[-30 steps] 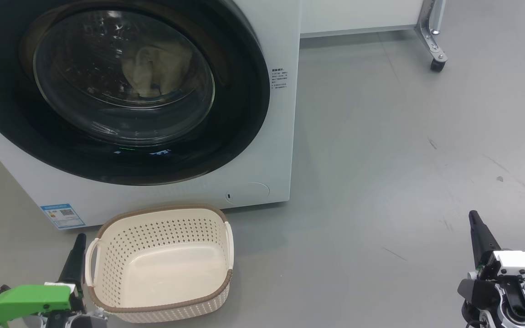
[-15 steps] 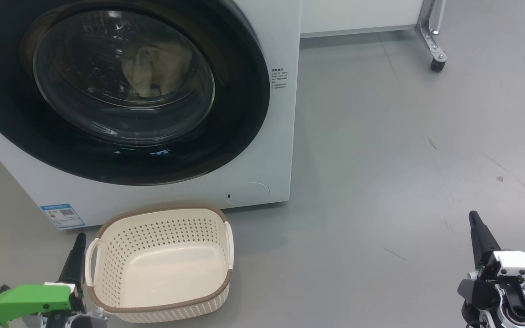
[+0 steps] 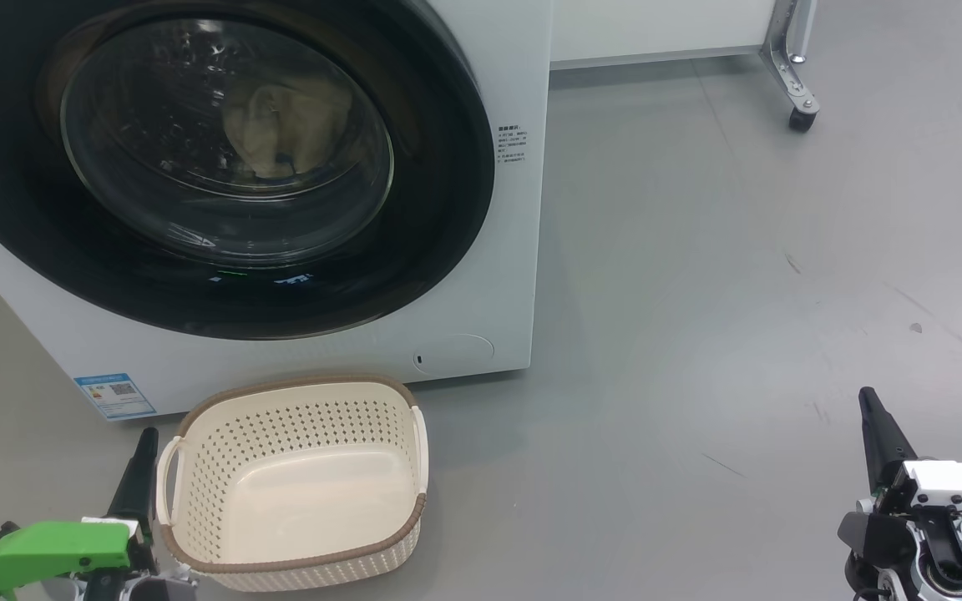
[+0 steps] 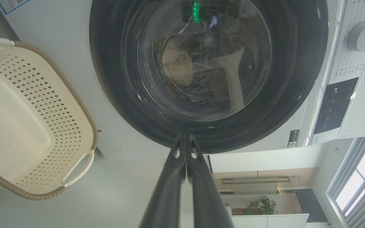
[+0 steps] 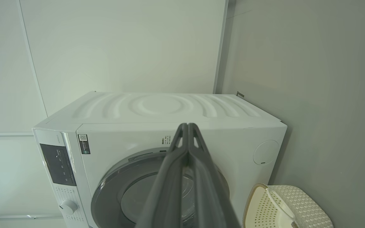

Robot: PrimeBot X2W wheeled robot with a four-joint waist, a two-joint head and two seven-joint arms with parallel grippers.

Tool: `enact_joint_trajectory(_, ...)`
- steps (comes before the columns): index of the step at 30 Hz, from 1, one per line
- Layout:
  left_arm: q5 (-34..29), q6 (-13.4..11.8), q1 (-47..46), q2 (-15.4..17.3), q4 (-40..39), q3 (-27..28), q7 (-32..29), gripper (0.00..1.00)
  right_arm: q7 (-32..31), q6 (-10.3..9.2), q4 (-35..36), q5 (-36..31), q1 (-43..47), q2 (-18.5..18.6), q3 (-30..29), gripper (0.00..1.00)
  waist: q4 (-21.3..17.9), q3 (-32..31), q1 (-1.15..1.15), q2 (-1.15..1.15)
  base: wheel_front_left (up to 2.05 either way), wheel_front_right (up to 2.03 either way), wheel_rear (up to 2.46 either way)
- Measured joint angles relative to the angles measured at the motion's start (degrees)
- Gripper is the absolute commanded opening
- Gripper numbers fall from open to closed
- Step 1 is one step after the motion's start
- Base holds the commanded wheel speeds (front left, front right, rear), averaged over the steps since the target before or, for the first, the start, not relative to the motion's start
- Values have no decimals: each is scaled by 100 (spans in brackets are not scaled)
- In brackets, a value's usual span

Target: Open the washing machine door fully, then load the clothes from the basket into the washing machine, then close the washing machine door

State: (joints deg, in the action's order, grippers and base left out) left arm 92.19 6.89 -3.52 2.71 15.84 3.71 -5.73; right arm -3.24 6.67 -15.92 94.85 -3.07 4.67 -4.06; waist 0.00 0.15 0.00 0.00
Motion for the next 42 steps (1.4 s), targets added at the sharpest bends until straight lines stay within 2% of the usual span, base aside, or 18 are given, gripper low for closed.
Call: enact_joint_trajectory(42, 0, 1, 0, -1, -1, 5, 0, 0, -8, 27, -15, 0, -1, -13, -25, 0, 0, 0, 0, 0, 0, 0, 0)
